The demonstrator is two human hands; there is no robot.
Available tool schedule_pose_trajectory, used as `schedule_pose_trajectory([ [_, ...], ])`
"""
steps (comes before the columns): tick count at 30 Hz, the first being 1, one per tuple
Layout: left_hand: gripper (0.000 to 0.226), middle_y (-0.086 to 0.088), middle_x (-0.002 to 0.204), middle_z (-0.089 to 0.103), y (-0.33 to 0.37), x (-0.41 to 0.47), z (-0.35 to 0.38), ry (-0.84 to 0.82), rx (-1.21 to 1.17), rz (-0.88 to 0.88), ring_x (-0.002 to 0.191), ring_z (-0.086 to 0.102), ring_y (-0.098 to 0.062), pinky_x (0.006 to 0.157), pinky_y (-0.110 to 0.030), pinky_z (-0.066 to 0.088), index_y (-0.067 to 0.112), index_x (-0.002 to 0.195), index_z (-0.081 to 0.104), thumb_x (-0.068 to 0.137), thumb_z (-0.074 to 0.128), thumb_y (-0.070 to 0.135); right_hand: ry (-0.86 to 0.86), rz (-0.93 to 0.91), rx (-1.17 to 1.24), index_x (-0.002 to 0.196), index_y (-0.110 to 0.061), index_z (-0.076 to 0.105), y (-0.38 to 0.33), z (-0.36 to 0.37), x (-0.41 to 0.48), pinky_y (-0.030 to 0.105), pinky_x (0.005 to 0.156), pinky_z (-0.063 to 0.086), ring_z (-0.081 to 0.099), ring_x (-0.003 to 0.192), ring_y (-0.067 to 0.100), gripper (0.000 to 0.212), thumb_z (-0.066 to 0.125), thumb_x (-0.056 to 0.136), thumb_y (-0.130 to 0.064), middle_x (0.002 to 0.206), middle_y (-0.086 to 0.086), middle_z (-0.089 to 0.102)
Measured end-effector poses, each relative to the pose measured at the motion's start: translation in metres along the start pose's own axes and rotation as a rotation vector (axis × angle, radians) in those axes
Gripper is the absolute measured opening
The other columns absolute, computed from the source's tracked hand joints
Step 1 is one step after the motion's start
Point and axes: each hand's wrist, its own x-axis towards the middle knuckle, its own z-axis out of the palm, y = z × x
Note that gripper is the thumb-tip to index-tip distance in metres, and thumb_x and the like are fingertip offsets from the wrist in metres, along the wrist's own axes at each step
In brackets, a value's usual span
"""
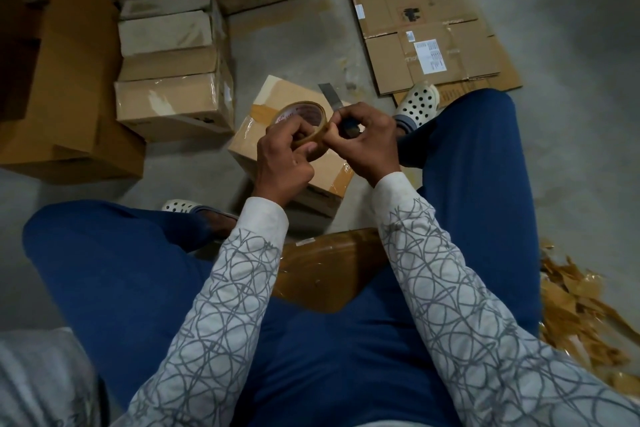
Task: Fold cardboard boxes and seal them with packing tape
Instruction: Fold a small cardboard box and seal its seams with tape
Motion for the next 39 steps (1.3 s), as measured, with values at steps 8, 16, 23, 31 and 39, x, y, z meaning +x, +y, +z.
schedule_pose_trajectory([
  [8, 0.02, 0.007, 0.105, 0.062, -0.003, 0.005, -0.003, 0.101, -0.191, -0.188, 0.099, 0.059, -0.005, 0.078, -0.011, 0.049, 0.014, 0.1, 0.064, 0.087, 0.07, -0.001, 0.054, 0.294, 0.549, 0.106, -0.001, 0.073, -0.002, -0.002, 0.001, 0.049, 0.091, 0.059, 0.072, 0.093, 0.027, 0.019, 0.066, 0.098, -0.016, 0.097, 0.011, 0.074],
  [16, 0.021, 0.0, 0.104, 0.068, -0.002, 0.006, 0.001, 0.143, -0.455, -0.248, 0.104, 0.067, -0.015, 0.089, -0.034, 0.059, 0.017, 0.1, 0.063, 0.09, 0.068, -0.001, -0.053, 0.025, 0.08, 0.124, -0.021, 0.071, 0.0, -0.001, -0.002, 0.029, 0.091, 0.057, 0.062, 0.112, 0.009, 0.051, 0.085, 0.078, -0.039, 0.119, -0.004, 0.065],
  [23, 0.023, -0.005, 0.101, 0.067, -0.005, 0.006, 0.002, 0.06, -0.538, -0.233, 0.102, 0.066, -0.021, 0.086, -0.034, 0.057, 0.023, 0.096, 0.063, 0.088, 0.068, 0.003, 0.169, -0.227, -0.085, 0.106, -0.017, 0.08, 0.008, 0.006, 0.0, 0.038, 0.077, 0.053, 0.061, 0.094, 0.021, 0.025, 0.082, 0.083, -0.028, 0.101, 0.001, 0.072],
  [31, 0.027, 0.001, 0.099, 0.066, -0.004, 0.006, 0.004, 0.016, -0.533, -0.255, 0.098, 0.064, -0.015, 0.084, -0.029, 0.055, 0.025, 0.094, 0.062, 0.089, 0.068, -0.001, 0.215, -0.357, -0.174, 0.098, -0.006, 0.08, 0.009, 0.007, 0.0, 0.02, 0.073, 0.049, 0.062, 0.082, 0.019, 0.014, 0.079, 0.088, -0.016, 0.089, 0.011, 0.067],
  [39, 0.028, 0.003, 0.097, 0.066, -0.005, 0.004, 0.007, -0.006, -0.51, -0.243, 0.094, 0.064, -0.009, 0.081, -0.024, 0.053, 0.025, 0.094, 0.062, 0.089, 0.068, -0.002, 0.208, -0.309, -0.206, 0.091, -0.004, 0.073, 0.005, 0.012, -0.005, 0.016, 0.071, 0.045, 0.059, 0.078, 0.016, 0.004, 0.071, 0.091, -0.007, 0.087, 0.01, 0.065],
])
